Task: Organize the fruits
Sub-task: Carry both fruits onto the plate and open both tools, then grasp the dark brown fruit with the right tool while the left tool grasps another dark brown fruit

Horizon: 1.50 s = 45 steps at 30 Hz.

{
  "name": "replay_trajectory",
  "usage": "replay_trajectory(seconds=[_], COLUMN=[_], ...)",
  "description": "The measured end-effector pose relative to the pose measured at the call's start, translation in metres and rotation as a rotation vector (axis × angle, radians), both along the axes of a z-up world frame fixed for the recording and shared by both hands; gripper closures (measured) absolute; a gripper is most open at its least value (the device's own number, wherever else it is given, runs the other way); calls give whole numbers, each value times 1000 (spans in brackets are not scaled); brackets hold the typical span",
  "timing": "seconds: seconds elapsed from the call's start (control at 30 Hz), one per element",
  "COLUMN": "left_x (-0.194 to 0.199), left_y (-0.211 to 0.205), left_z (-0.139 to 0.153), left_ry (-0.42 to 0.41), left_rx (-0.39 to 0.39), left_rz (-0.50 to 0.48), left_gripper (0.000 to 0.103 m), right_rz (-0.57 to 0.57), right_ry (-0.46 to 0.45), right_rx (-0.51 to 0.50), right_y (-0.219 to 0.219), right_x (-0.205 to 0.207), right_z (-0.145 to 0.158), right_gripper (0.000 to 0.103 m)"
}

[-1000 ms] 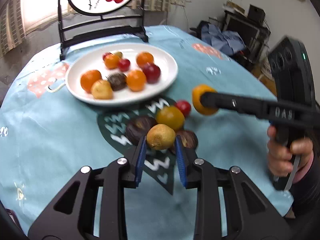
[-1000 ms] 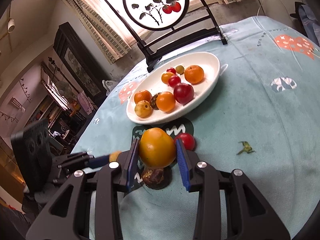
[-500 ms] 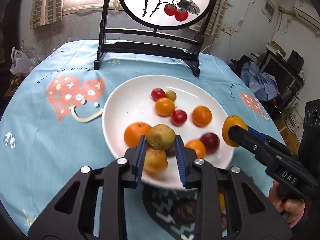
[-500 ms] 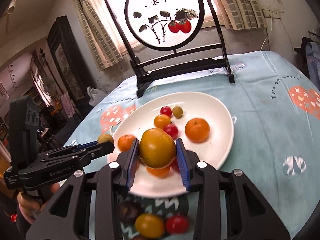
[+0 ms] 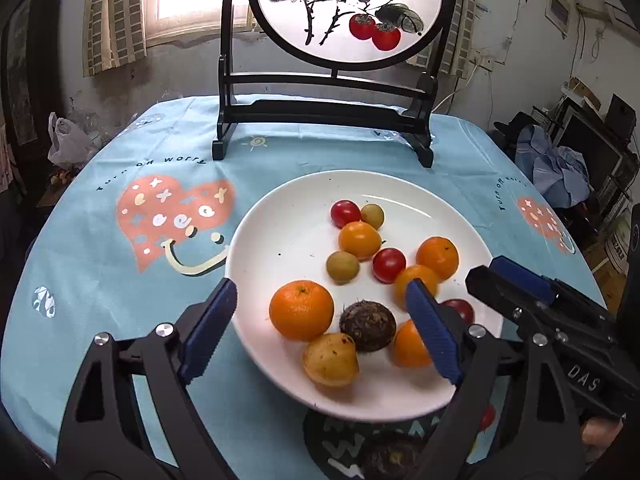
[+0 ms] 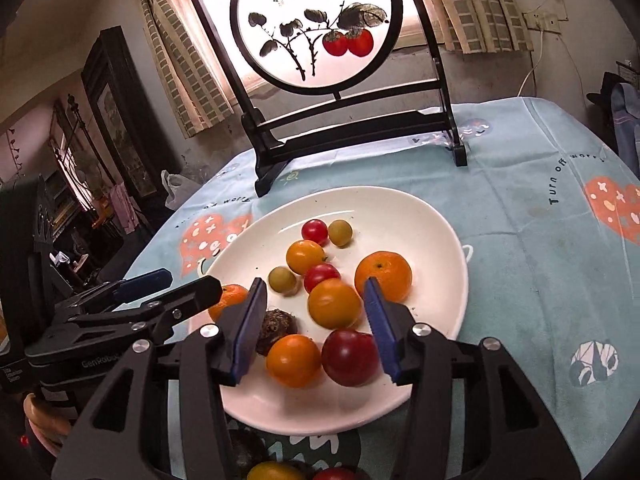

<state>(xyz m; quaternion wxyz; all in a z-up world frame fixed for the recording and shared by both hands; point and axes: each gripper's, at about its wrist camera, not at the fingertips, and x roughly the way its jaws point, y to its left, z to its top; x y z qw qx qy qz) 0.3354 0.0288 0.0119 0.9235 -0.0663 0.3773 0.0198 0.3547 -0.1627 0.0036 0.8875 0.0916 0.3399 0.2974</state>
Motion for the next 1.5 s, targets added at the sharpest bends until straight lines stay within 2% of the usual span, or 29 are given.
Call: replay_trajectory(seconds=[0.03,0.07,0.23,0.33,0.4,0.53,0.63,0.93,1.13,1.33,1.5], left_x=[-8,-18,-61,-75,-79,-86,-85,-83,-83,-83,-84], left_y=[1,3,15,24,29,36,35,35,33,31,31], left_z=[3,5,-8,-30,-42,-51,-54,-58,-59,-59,-58], left_ry=[-5,-12,-21,26,75,108,123,150,160,159,156], left_rx=[-2,2,22,31,29,-4,12,15,24,37,41], left_rz=[-3,2,39,76,105,119,129,136,131,129,132], left_gripper=[8,5,2,2,2,2,2,2,2,2,2], right_rz=[3,11,44,75,103,176,185,212,215,226,238], right_ry=[-6,-15,-23,-3,44,80,61,90,70,36,44], right_rx=[3,5,-42,-79,-122,-154,-212,-306,-363,-415,-403], right_y=[-3,-6,-18,-20,-18,-9,-1,10,16,22,22], right_x=[-6,-14,-59,-84,-97,-116,-123,-129,-131,-134,-134], right_z=[3,5,-2,-17,-29,-39,-39,-52,-58,-63,-64], right_gripper=[43,41,41,41,41,41,41,41,41,50,58])
